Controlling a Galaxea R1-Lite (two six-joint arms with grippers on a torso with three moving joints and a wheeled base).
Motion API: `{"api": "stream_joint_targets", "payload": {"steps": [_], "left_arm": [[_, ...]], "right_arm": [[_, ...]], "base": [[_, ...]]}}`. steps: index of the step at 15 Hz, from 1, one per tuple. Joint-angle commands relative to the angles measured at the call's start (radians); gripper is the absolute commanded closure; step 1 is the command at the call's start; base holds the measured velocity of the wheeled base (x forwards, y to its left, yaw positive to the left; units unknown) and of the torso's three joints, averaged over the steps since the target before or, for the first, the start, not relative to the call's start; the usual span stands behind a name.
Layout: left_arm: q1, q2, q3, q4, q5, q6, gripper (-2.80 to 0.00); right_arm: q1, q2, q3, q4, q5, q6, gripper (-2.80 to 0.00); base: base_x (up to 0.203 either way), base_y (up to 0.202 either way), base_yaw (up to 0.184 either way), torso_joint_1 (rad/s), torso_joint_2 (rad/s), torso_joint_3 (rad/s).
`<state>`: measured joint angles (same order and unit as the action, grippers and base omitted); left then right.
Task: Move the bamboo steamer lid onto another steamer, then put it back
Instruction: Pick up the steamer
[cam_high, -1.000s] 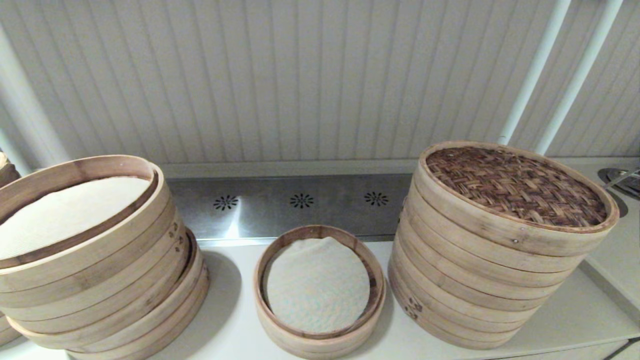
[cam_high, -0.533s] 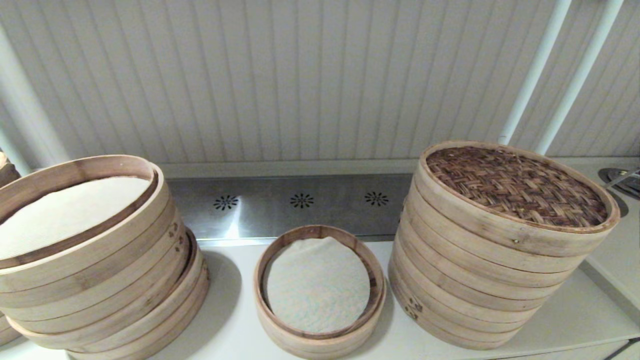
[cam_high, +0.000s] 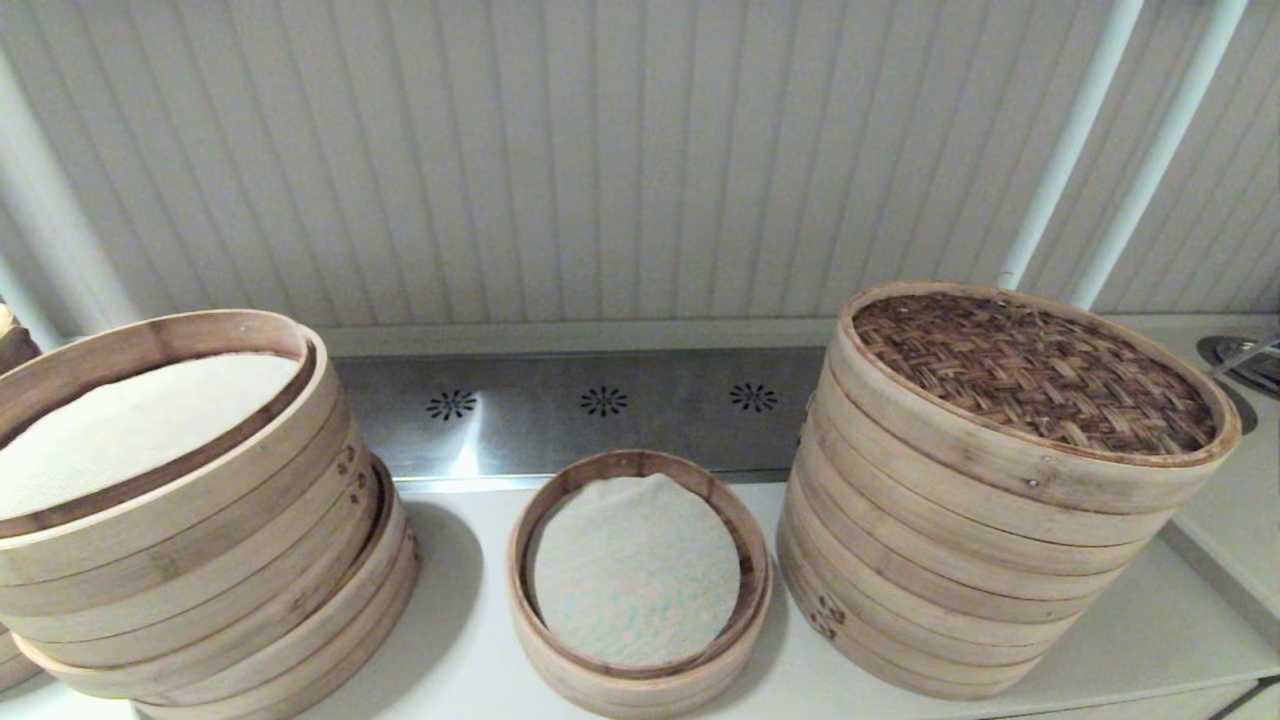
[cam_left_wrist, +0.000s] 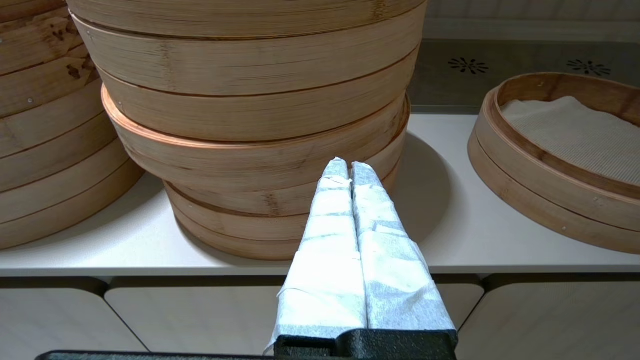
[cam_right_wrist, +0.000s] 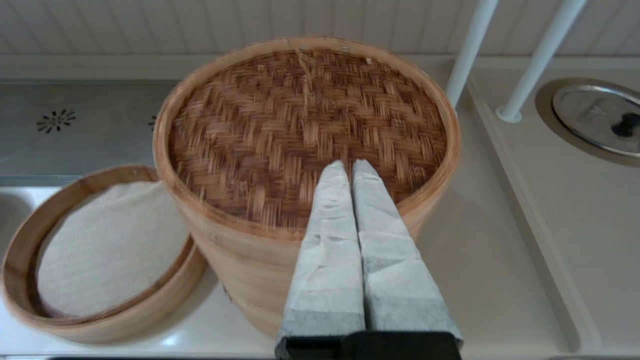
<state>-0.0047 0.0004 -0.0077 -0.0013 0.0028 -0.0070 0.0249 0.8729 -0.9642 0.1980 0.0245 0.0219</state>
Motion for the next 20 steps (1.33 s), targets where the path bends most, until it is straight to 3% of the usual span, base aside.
{"api": "stream_joint_targets", "payload": {"steps": [1,17,18,19,20], "left_arm": [[0.0,0.0,0.0,0.0,0.0,-0.001,0.0],[0.0,0.0,-0.001,0.0,0.0,-0.001,0.0],[0.0,0.0,0.0,0.0,0.0,-0.001,0.0],[0.0,0.0,0.0,0.0,0.0,-0.001,0.0],[0.0,0.0,0.0,0.0,0.0,-0.001,0.0]], "right_arm": [[0.001,0.08,-0.039,0.0,0.0,0.0,0.0],[-0.001,0.34,-0.135,-0.003,-0.003,-0.001,0.0],[0.0,0.358,-0.138,-0.003,-0.003,-0.002,-1.5],[0.001,0.372,-0.145,-0.003,-0.003,-0.001,-2.8],[0.001,0.386,-0.159,-0.003,-0.003,0.0,-2.8]], "base": [[0.0,0.0,0.0,0.0,0.0,0.0],[0.0,0.0,0.0,0.0,0.0,0.0],[0.0,0.0,0.0,0.0,0.0,0.0],[0.0,0.0,0.0,0.0,0.0,0.0],[0.0,0.0,0.0,0.0,0.0,0.0]]}}
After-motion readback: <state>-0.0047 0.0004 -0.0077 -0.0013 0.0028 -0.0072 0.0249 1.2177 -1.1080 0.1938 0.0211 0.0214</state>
